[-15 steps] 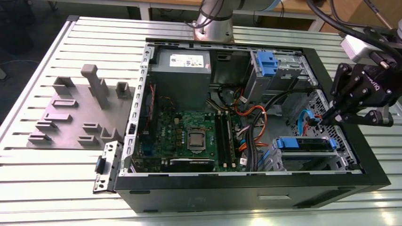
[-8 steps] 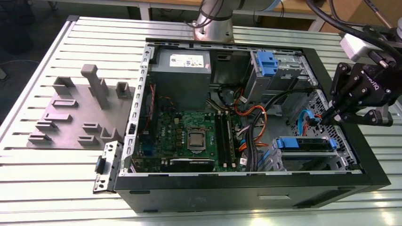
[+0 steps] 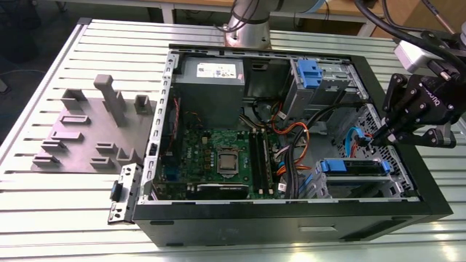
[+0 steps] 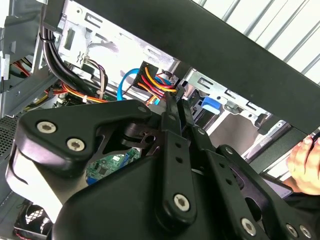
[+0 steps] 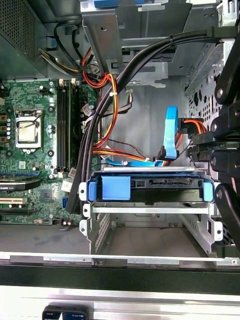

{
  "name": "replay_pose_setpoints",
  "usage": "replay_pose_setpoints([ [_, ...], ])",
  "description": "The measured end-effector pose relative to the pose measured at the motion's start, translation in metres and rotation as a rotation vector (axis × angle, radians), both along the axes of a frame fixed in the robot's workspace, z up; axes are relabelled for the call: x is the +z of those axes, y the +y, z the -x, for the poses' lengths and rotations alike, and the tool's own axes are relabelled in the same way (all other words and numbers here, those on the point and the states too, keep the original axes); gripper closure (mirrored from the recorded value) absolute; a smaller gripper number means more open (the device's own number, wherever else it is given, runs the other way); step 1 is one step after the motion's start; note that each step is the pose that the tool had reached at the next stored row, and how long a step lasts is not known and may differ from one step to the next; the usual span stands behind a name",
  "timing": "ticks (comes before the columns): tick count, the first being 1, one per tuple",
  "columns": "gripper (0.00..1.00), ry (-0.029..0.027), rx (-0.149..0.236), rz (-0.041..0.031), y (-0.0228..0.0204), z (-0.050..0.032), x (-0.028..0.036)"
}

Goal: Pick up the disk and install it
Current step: 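Insert the first disk wire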

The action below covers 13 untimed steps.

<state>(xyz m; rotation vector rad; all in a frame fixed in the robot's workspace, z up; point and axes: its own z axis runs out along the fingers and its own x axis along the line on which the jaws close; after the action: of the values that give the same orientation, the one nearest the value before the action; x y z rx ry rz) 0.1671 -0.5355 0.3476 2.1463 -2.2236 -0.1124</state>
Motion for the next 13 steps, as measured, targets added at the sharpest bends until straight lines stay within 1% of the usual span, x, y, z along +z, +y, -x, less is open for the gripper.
replay_pose_setpoints([
  [13, 0.84, -0.0003, 0.000, 0.0000, 0.0000, 0.0001, 0.0000],
])
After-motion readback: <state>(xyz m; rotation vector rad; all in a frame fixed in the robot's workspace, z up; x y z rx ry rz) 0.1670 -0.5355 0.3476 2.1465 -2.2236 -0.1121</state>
